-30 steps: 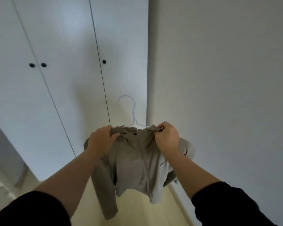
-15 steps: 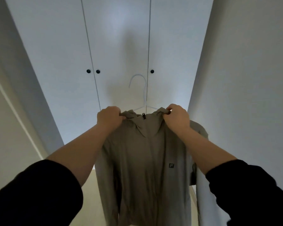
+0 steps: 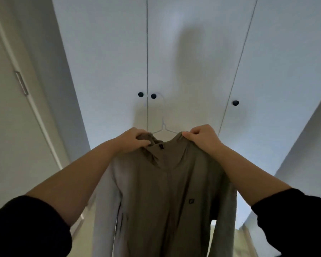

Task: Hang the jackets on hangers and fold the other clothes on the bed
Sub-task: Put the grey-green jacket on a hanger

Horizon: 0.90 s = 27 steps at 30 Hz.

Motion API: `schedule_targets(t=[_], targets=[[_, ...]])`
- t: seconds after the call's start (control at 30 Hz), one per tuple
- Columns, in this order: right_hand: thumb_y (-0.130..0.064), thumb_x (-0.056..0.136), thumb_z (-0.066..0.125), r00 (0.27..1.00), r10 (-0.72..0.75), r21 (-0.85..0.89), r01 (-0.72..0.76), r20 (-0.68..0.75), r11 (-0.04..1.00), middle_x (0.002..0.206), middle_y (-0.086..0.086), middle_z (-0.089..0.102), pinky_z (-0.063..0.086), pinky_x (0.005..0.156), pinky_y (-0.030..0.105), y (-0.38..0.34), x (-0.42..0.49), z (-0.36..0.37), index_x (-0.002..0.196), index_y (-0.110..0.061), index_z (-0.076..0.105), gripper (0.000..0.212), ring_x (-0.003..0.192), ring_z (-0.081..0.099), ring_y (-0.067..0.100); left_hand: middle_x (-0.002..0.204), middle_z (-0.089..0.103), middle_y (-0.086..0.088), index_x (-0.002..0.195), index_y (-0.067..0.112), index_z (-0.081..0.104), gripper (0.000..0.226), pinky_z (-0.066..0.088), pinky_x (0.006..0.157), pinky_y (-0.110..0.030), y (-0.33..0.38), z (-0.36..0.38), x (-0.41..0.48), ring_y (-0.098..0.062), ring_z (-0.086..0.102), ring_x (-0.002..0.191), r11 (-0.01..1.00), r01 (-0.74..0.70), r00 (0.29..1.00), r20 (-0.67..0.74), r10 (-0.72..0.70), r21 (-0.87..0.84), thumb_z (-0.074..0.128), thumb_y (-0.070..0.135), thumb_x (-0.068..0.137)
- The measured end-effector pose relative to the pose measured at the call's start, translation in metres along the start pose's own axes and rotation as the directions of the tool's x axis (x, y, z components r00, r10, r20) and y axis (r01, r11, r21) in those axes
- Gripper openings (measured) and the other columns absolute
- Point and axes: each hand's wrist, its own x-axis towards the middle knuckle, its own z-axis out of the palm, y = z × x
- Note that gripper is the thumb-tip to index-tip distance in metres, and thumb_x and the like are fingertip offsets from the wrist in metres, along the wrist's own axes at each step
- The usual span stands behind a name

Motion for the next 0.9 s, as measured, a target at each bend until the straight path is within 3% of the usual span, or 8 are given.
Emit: schedule_targets(t=[0.07,0.17,0.3,0.43,0.53,0.67,0.77,0.9], targets=[[-0.037,0.086,0.068,0.998,-0.035,0.042,0.033,0.058,0.999,0.063,-0.002,0.065,0.045,0.063,0.025,0.003,0.041,0.015,0.067,-0.013,0.072,0.031,0.063,0.058,0.008,0.108,0.051,0.011,0.114,0.025,0.061,0.027,0.04,0.091,-0.03,-0.012,-0.009,0.027,-0.013,0.046,0.107,0.998,0.004,1.0,-0.008,-0.003,0.07,0.059,0.037,0.09],[-0.036,0.086,0.069,0.979,-0.055,0.067,0.043,0.194,0.997,0.071,0.012,0.066,0.046,0.068,0.03,0.006,0.102,0.036,0.076,-0.003,0.073,0.034,0.068,0.058,0.015,0.078,0.058,0.004,0.08,0.016,0.062,0.027,0.038,0.064,-0.022,-0.029,-0.023,0.063,-0.014,0.053,0.076,0.989,0.079,0.996,0.02,-0.083,0.126,0.048,0.033,0.097],[-0.036,0.091,0.062,0.941,-0.034,0.041,0.022,0.338,0.999,0.08,0.0,0.063,0.04,0.062,0.022,0.005,0.18,0.061,0.091,-0.011,0.07,0.027,0.077,0.057,0.014,0.067,0.06,0.0,0.063,0.02,0.059,0.037,0.037,0.063,-0.023,-0.062,-0.05,0.098,-0.012,0.05,0.064,0.982,0.163,0.987,-0.019,-0.161,0.099,0.049,0.025,0.098],[-0.021,0.095,0.055,0.972,-0.021,0.047,0.011,0.234,0.999,0.105,0.005,0.054,0.04,0.074,0.026,-0.005,0.252,0.082,0.13,-0.01,0.049,0.037,0.09,0.053,0.018,0.069,0.061,-0.001,0.06,0.026,0.06,0.039,0.037,0.062,-0.022,-0.096,-0.074,0.127,-0.011,0.05,0.063,0.971,0.198,0.98,-0.05,-0.193,0.131,0.05,0.025,0.098],[-0.013,0.095,0.054,0.981,-0.075,-0.022,0.08,0.181,0.997,0.12,0.011,0.051,0.035,0.085,0.023,-0.011,0.29,0.097,0.14,-0.008,0.041,0.047,0.11,0.05,0.025,0.075,0.064,-0.002,0.061,0.026,0.059,0.038,0.041,0.07,-0.027,-0.12,-0.086,0.143,-0.016,0.056,0.073,0.971,0.189,0.981,-0.063,-0.182,0.147,0.05,0.022,0.098],[-0.013,0.093,0.054,0.99,-0.082,-0.11,0.095,0.113,0.989,0.125,0.01,0.056,0.032,0.087,0.02,-0.02,0.313,0.128,0.126,-0.009,0.054,0.033,0.115,0.052,0.027,0.091,0.067,-0.006,0.074,0.019,0.065,0.032,0.043,0.079,-0.031,-0.158,-0.098,0.161,-0.02,0.059,0.086,0.956,0.183,0.983,-0.069,-0.172,0.227,0.046,0.022,0.099],[-0.018,0.094,0.053,0.999,-0.033,-0.121,0.034,0.009,0.992,0.107,0.007,0.062,0.036,0.08,0.023,-0.024,0.314,0.143,0.105,-0.008,0.063,0.018,0.098,0.056,0.023,0.098,0.065,-0.009,0.092,0.01,0.068,0.031,0.037,0.073,-0.025,-0.191,-0.113,0.169,-0.022,0.058,0.092,0.938,0.156,0.984,0.038,-0.176,0.31,0.041,0.022,0.101],[-0.021,0.092,0.053,0.992,0.04,-0.177,-0.061,-0.12,0.982,0.085,0.003,0.06,0.033,0.059,0.023,-0.038,0.303,0.148,0.085,-0.013,0.062,0.014,0.074,0.05,0.017,0.097,0.065,-0.014,0.093,0.004,0.066,0.034,0.034,0.073,-0.024,-0.229,-0.134,0.168,-0.021,0.055,0.085,0.928,0.112,0.982,0.105,-0.159,0.356,0.038,0.021,0.102]])
